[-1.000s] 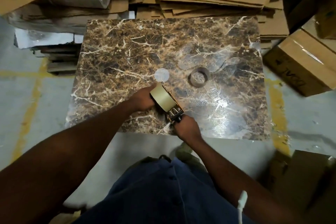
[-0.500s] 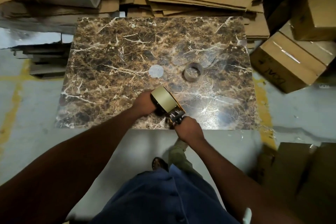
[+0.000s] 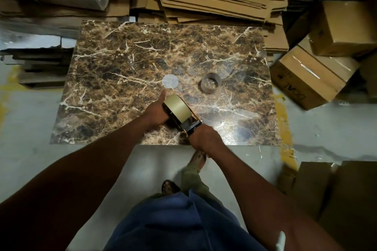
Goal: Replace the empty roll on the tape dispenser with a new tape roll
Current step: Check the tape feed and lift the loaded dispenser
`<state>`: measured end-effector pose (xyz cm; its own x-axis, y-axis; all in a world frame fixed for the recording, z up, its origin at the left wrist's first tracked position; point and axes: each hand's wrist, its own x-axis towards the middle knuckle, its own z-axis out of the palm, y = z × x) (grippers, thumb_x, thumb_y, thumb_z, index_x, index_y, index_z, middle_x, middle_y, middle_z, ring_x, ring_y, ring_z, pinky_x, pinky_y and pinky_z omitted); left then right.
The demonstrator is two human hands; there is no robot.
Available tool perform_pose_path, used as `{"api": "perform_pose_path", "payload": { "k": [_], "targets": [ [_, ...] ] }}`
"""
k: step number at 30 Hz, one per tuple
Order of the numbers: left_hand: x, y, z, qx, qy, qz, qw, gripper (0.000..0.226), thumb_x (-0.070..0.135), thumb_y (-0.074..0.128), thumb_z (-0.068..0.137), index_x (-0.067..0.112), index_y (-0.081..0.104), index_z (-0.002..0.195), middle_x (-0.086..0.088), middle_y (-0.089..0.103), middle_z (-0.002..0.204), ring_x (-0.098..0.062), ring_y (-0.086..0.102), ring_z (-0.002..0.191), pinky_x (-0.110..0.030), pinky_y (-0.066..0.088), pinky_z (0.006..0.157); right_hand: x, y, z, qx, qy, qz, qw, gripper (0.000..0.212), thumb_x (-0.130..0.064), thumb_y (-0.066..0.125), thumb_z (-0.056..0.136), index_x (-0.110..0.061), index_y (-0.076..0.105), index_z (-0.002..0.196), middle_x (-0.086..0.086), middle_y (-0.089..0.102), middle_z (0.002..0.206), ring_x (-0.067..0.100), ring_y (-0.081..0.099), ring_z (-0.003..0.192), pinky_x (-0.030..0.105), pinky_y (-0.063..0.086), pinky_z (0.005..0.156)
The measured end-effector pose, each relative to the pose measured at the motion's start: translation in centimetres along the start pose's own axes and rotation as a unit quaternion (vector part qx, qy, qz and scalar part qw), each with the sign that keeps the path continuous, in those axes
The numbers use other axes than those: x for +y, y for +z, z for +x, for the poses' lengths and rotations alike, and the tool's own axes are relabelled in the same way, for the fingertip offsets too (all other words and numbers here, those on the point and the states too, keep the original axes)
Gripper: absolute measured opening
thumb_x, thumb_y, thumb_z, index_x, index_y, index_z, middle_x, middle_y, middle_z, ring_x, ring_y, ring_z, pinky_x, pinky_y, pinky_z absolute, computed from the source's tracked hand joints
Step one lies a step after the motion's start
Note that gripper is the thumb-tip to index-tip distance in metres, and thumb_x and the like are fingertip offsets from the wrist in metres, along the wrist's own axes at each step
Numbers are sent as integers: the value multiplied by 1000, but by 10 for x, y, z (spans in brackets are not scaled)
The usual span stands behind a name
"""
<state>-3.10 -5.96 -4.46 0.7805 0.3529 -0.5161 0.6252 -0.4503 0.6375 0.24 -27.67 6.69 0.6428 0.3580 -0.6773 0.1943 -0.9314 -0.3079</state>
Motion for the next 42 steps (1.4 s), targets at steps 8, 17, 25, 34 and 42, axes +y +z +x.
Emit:
{"api": "perform_pose_path", "payload": {
  "k": [8,17,25,34,42],
  "targets": [
    [-9,7,-5,0,47,71,996,116,38,78,84,33,-6,163,-2,49,157,-28,60,131,-38,53,102,28,-16,-25,-99,108,-12,989,24,-24,48,98,-4,62,92,14,65,83,28,60,67,37,58,69],
    [-4,23,-10,20,67,167,983,93,28,70,84,20,21,164,-18,43,159,-38,45,143,-44,41,116,29,-14,-33,-75,111,18,991,16,-23,50,96,-9,54,88,11,56,79,29,58,76,37,51,69],
    [9,24,-12,57,-6,-87,995,42,7,61,93,16,69,134,-15,69,132,-32,67,116,-35,51,96,33,-21,-24,-31,76,149,985,38,-39,73,74,-4,71,87,18,77,82,35,77,67,48,65,64],
    [47,-43,-28,43,-55,-418,906,37,25,65,97,31,66,134,-4,73,121,-25,69,103,-37,53,78,12,-43,12,17,-25,309,950,65,-57,91,48,-1,78,77,16,76,72,29,75,69,47,58,64],
    [65,-103,-40,61,-7,-436,898,49,27,71,95,33,58,142,-7,75,122,-27,74,97,-44,60,77,-15,-62,30,-47,-116,427,895,46,-26,86,81,17,71,88,23,70,69,28,66,54,32,55,58]
  ]
}}
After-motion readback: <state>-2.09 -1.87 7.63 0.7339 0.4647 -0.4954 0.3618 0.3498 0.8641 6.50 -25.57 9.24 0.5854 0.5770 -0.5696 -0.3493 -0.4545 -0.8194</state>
